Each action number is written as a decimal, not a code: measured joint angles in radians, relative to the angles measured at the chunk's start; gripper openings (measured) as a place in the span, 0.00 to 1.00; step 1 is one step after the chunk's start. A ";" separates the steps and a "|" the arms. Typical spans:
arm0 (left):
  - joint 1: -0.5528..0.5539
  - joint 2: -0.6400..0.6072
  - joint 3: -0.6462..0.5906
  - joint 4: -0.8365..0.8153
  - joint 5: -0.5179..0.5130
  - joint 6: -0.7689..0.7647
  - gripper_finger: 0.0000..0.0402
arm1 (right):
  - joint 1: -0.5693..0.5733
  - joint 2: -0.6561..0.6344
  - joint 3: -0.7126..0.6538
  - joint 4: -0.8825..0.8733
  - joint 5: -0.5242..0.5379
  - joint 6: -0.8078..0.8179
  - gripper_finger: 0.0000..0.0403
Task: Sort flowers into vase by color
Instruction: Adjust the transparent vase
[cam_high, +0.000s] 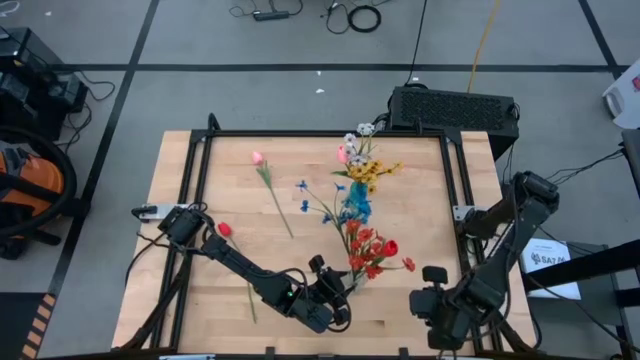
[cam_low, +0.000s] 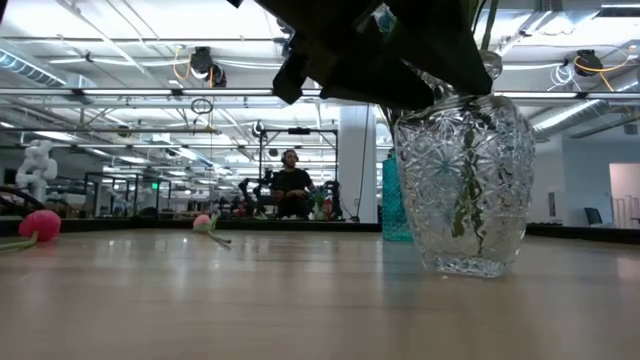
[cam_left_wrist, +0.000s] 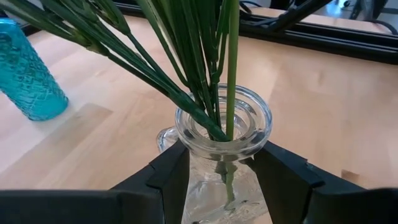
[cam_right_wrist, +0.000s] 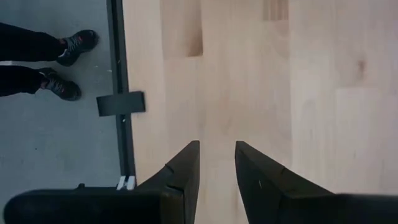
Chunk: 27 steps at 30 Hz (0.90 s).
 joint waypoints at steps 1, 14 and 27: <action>0.000 0.000 0.000 0.001 0.001 0.000 0.44 | 0.007 0.000 0.000 0.000 0.002 0.010 0.23; -0.001 0.000 0.001 0.019 0.038 0.004 0.44 | 0.033 0.000 0.000 0.022 0.103 0.056 0.23; -0.001 0.000 0.001 0.007 0.041 0.005 0.58 | 0.033 0.000 0.000 0.026 0.134 0.046 0.23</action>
